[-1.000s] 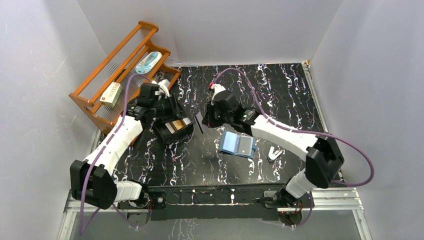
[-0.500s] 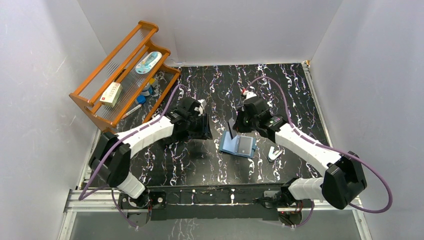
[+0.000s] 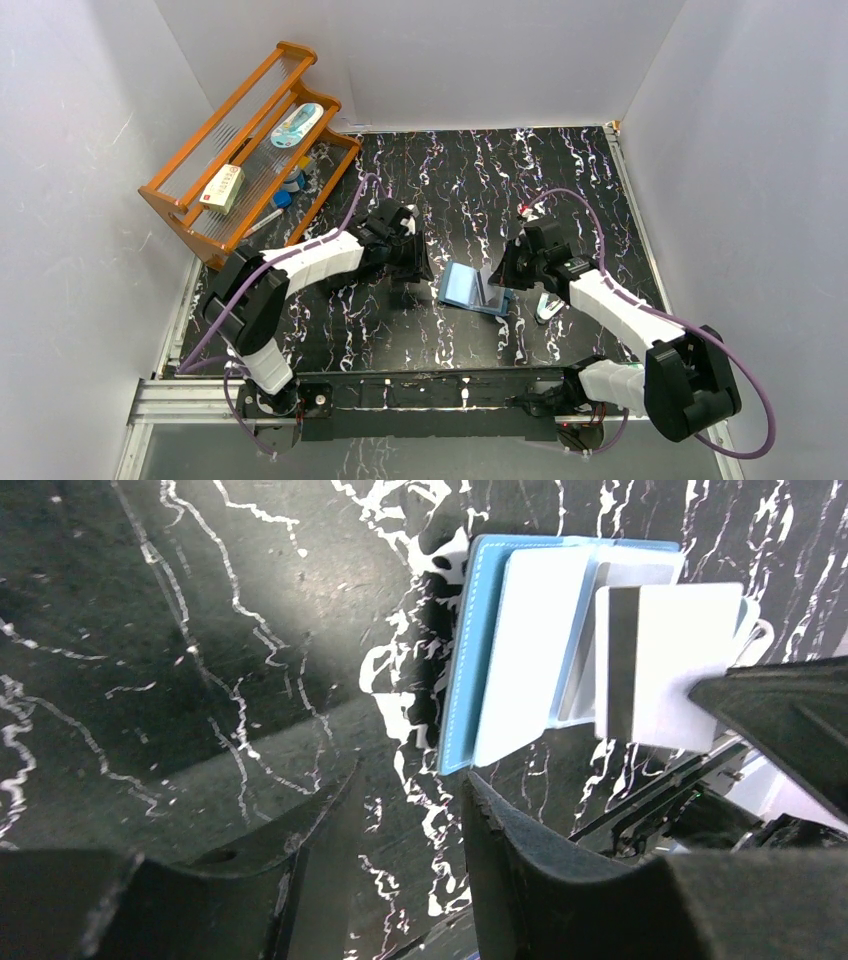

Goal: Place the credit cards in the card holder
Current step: Insert the credit card into the card holder.

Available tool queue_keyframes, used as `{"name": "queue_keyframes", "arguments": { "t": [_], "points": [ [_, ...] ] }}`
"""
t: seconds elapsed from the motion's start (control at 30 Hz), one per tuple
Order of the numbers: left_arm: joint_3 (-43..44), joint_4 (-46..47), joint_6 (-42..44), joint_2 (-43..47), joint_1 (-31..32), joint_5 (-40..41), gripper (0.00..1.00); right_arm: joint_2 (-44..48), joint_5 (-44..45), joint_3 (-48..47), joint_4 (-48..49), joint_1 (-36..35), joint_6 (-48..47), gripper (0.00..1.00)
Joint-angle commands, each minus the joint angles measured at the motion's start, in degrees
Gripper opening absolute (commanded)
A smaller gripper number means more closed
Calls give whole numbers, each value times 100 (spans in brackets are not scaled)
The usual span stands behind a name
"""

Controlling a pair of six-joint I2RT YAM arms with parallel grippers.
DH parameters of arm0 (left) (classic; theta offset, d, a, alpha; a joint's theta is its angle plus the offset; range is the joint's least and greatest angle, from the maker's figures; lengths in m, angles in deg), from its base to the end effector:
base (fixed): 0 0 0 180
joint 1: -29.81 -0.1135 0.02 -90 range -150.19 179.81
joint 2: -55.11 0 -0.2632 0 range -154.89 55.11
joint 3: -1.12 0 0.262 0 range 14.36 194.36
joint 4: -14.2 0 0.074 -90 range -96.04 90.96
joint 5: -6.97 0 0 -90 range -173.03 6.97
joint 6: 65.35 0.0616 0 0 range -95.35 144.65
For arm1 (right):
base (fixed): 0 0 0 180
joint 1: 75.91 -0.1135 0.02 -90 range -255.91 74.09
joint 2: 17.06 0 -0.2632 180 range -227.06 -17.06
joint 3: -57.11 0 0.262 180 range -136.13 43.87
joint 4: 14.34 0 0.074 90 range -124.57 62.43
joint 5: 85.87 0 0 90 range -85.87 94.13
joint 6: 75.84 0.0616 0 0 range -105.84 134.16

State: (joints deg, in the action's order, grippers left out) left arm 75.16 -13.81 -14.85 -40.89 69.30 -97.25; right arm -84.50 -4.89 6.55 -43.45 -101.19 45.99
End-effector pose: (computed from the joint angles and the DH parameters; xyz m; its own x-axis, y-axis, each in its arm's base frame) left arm 0.2809 -0.2511 0.1749 -0.9256 -0.0362 -0.3767 0.1939 0.8095 -0.5543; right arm 0.2341 0.1212 0.1835 -0.8269 0.1855 -0.5308 -0.0990 0.8812 0.4622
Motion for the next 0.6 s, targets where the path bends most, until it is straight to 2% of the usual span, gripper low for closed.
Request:
{"name": "queue_keyframes", "arguments": {
  "t": [0.0,0.17,0.33,0.37,0.4,0.57],
  "points": [
    [130,461,-241,-114,123,-220,39,322,-488,333,575,163,214,0],
    [123,904,-310,-502,183,-504,39,324,-985,712,1156,528,419,0],
    [131,1060,-408,-830,287,-441,38,195,-1418,936,1557,805,541,0],
    [169,975,-409,-941,344,-349,32,241,-1678,1118,1838,933,696,0],
    [104,975,-511,-981,411,-323,22,212,-1803,1142,1939,1040,716,0],
    [-24,832,-649,-952,571,-126,2,96,-1658,1220,2010,1146,655,0]
  ]
}}
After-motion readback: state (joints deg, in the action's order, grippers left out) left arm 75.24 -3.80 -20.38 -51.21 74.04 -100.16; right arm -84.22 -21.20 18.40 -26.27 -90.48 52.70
